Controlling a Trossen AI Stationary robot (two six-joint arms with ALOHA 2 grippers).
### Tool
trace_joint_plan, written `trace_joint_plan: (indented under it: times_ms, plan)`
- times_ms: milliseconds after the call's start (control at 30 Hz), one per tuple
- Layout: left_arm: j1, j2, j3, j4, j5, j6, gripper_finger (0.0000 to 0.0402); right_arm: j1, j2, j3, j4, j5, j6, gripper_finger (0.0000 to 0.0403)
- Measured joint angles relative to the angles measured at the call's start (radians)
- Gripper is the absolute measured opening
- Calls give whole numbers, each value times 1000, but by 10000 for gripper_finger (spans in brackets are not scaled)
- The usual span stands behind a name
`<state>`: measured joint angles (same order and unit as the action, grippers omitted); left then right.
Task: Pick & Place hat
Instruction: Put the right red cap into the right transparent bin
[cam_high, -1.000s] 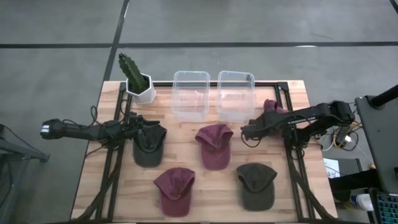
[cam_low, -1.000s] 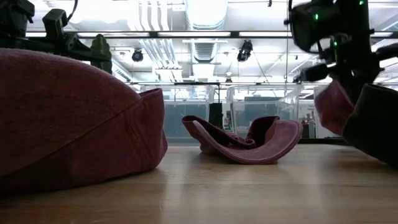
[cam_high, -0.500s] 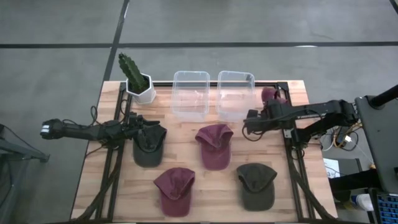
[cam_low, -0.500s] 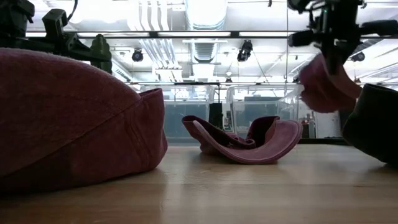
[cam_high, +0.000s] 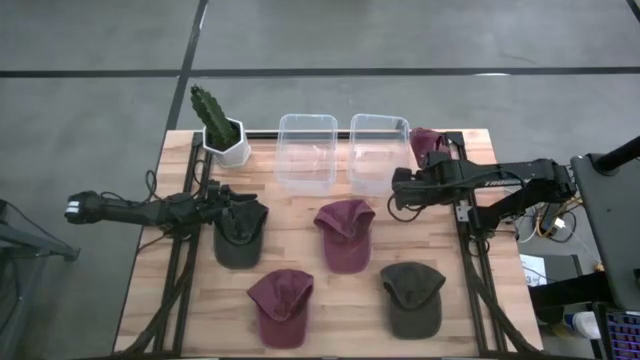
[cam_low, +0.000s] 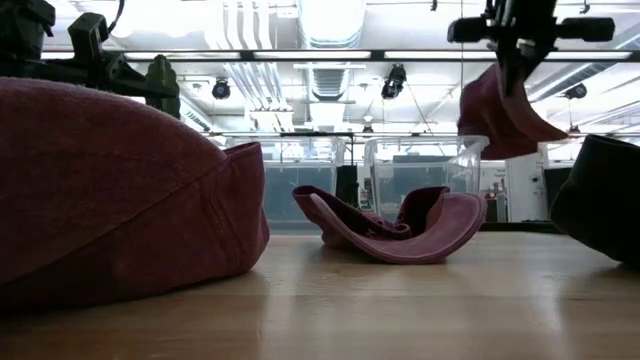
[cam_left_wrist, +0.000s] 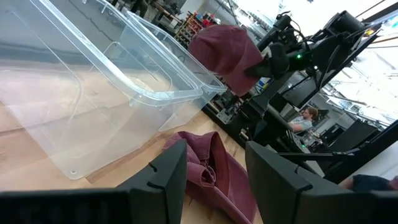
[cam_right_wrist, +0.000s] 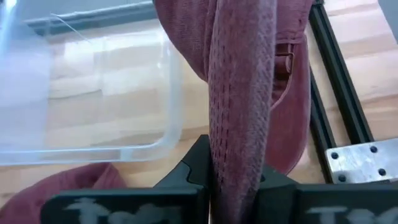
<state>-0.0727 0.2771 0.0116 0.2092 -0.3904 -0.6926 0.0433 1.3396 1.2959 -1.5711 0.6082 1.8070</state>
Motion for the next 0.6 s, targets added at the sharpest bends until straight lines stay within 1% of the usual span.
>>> trace_joint_plan:
  times_ms: [267, 433, 600]
  plan:
    - [0, 0, 0, 0, 0, 0, 155, 0, 28, 104, 0, 71, -63, 14]
    - [0, 0, 0, 0, 0, 0, 155, -3, 80, 200, 7, 100, -125, 14]
    - [0, 0, 0, -1, 0, 0, 155, -36, 140, 305, 10, 111, -199, 14]
